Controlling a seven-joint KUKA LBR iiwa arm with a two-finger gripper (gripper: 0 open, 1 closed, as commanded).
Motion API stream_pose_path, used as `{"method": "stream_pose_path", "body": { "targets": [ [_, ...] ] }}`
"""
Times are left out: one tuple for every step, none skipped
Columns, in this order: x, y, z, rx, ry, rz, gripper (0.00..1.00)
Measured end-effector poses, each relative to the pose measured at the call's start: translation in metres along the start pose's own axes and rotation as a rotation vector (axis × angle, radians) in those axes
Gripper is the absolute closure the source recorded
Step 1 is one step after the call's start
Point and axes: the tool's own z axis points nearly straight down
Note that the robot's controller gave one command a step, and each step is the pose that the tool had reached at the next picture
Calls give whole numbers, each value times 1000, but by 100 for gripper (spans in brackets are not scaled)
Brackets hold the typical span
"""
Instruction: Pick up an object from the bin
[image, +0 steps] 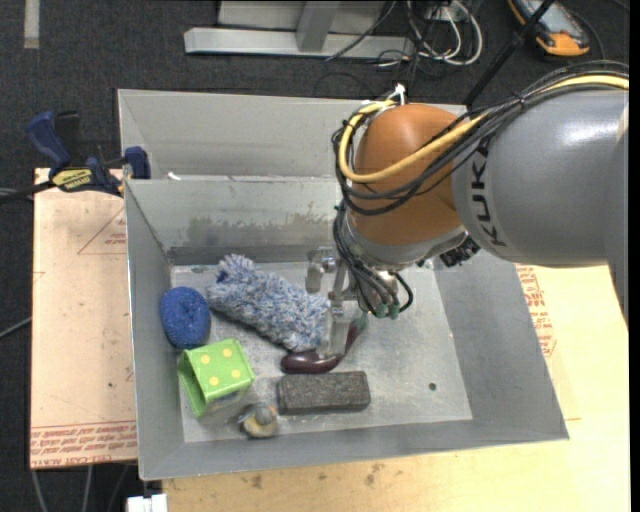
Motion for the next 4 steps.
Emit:
{"method": "stream_pose_path", "body": {
  "targets": [
    [-1,0,-5,-1,-7,2,0],
    [-2,8,31,-1,-13,1,0],
    [0,18,55,-1,-5,109,0],
    [-10,27,77,-1,-9,127,0]
  ]
}}
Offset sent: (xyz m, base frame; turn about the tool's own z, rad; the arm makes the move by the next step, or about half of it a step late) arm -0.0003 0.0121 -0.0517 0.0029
